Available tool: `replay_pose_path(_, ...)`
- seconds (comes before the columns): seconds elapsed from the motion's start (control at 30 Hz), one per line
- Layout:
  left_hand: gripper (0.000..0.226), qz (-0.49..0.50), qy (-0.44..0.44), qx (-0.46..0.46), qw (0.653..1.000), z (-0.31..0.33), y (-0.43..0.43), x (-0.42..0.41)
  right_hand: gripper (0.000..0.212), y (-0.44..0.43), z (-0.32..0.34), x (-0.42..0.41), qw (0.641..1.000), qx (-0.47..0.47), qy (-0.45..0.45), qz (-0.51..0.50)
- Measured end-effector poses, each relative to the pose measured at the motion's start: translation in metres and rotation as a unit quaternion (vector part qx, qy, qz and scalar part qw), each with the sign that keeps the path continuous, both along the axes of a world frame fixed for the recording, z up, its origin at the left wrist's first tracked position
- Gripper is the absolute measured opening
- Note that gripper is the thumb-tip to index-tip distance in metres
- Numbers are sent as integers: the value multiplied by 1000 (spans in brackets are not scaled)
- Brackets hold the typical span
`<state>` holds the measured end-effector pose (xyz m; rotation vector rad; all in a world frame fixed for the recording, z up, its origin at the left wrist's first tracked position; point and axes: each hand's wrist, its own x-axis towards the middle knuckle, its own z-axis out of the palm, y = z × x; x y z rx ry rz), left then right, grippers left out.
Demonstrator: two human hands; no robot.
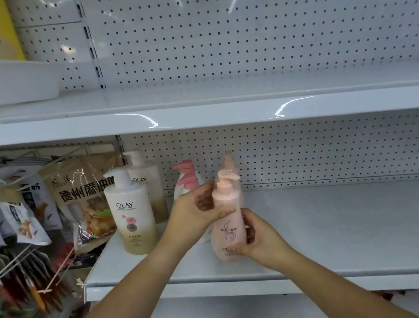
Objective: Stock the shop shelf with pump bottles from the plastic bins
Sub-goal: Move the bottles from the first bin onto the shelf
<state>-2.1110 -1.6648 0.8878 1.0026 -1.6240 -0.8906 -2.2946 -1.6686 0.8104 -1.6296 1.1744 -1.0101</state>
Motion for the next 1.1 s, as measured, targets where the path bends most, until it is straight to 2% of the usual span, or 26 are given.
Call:
replay_pose_path(0.1, 67, 77, -35, -63, 994, 14, -9, 14, 69, -17, 3, -3, 1000, -12, -1, -16)
replay_pose_path(0.2, 79, 94, -51, -85, 991, 23, -26, 34, 69, -34, 2, -9, 999, -15, 6, -35)
replay_pose_path(0.33, 68, 119, -154, -93, 976, 18, -50, 49, 68, -54, -4, -17, 998, -10, 20, -50)
replay_pose_path(0.5, 50, 134, -266, -165, 940, -3, -73, 48, 70, -69, -18, -16, 997, 6, 33, -64)
replay_pose_path(0.7, 49, 148, -271, -193, 931, -11, -81, 53, 67, -81, -32, -13, 997, 16, 29, -69)
replay_pose_path(1.1, 43, 152, -248, -180, 940, -14, -79, 55, 68, -90, -37, -20, 999, 35, 26, -25)
